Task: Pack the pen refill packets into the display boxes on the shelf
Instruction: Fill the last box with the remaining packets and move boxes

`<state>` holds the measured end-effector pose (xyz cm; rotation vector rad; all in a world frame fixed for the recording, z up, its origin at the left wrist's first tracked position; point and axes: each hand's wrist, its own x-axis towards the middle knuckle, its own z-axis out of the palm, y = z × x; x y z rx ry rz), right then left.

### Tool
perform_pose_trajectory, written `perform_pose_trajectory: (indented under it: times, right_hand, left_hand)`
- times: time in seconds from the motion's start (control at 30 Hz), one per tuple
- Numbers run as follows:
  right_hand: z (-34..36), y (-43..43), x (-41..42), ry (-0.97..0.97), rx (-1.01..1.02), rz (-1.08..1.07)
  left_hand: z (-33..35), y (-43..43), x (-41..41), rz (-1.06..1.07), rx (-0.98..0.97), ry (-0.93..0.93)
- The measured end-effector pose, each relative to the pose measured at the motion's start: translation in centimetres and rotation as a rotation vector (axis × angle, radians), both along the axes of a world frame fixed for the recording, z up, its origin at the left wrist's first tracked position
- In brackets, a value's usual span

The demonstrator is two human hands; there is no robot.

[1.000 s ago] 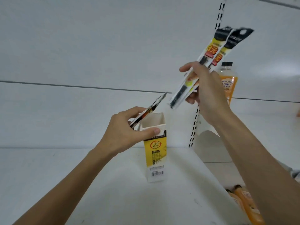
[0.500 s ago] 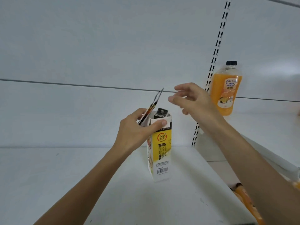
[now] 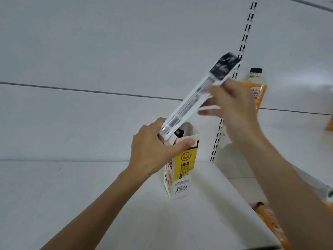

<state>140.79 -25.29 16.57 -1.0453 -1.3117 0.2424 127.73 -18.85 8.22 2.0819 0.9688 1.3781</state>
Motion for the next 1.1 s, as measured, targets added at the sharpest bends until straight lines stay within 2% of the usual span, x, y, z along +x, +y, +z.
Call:
perform_pose_trajectory:
  times: [0.03, 0.1, 0.23, 0.33, 0.47, 0.57, 0.67, 0.7, 0.8, 0.9, 1.0, 1.1]
  right_hand:
    - [0.8, -0.4, 0.6, 0.083, 0.075, 0.024]
    - [2.0, -1.3, 1.3, 0.111, 0.202, 0.010]
    - [2.2, -2.5, 1.4, -0.065, 0.296, 0.029]
    - [1.4, -2.3, 0.8, -0.220, 0.304, 0.020]
    - [0.4, -1.5, 0.2, -0.338, 0.298, -0.018]
    - [-0.6, -0.8, 0.0, -0.560, 0.283, -0.137]
    - [-2.0, 0.3, -0.1, -0.834, -0.001, -0.183]
    - [-2.5, 0.6, 0.3, -0.822, -0.141, -0.133]
    - [-4.2, 1.2, 1.9, -0.504, -0.416, 0.107]
    - [-8.0, 2.5, 2.2, -0.514, -0.580, 0.258]
    - [-10.9, 4.0, 1.0, -0.431, -0.600, 0.284]
    - [-11.2, 5.6, 0.9, -0.425, -0.547, 0.273]
  left_hand:
    - [-0.3, -0.1, -0.3, -0.038, 0.003, -0.008]
    - [-1.0, -0.4, -0.9, -0.172, 0.007, -0.103]
    - [-2.2, -0.1, -1.7, -0.211, 0.122, -0.207]
    - [-2.0, 0.2, -1.7, -0.156, 0.094, -0.200]
    - [-1.6, 0.1, -1.0, -0.127, 0.087, -0.142]
    - [-1.6, -0.1, -0.7, -0.120, 0.106, -0.120]
    - [-1.6, 0.1, -0.8, -0.149, 0.083, -0.190]
    - [-1.6, 0.3, -0.9, -0.162, 0.069, -0.217]
    - [-1.9, 1.2, -1.6, -0.140, 0.032, -0.260]
    - [-2.1, 1.3, -2.2, -0.126, 0.014, -0.270]
    - [-2.0, 1.5, -2.9, -0.106, -0.006, -0.197]
    - [-2.5, 2.5, -5.3, 0.049, -0.057, 0.025]
